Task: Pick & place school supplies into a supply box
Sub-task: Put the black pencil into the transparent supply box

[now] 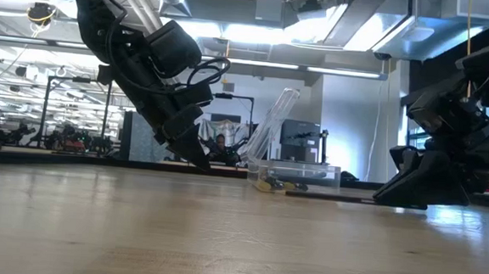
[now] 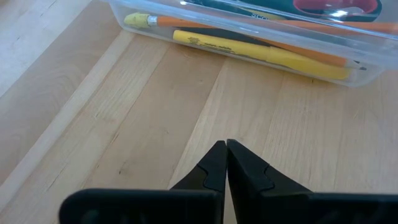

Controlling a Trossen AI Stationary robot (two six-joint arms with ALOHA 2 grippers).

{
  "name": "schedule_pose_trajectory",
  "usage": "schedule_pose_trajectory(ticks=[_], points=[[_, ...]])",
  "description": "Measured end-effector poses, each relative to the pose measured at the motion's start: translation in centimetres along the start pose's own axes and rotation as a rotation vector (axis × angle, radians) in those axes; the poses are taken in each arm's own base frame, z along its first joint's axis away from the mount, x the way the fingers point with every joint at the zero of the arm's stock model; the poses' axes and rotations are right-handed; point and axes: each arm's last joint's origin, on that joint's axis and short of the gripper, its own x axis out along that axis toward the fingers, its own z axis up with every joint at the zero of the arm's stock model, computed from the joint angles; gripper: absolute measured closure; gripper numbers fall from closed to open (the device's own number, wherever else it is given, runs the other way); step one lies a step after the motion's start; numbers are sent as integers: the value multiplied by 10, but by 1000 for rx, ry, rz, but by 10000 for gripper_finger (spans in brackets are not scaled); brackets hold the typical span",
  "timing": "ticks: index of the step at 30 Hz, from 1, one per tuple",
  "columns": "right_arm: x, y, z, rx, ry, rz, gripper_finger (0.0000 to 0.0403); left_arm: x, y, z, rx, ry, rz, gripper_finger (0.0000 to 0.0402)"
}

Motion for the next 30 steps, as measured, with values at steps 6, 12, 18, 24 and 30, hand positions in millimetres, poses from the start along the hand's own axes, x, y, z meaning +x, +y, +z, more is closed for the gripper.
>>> schedule_pose_trajectory(ticks=[6,12,18,24,30], points=[[0,1,3,8,-24,7,380,0,0,0,0,-1,0,395],[0,1,6,29,-52,11,371,0,0,0,0,0,0,391],[-2,1,10,75,-75,15,376,0,0,0,0,-1,0,394],[-9,-1,15,127,-78,17,369,0,0,0,0,0,0,394],[-18,-3,25,164,-99,16,377,0,0,0,0,0,0,396]])
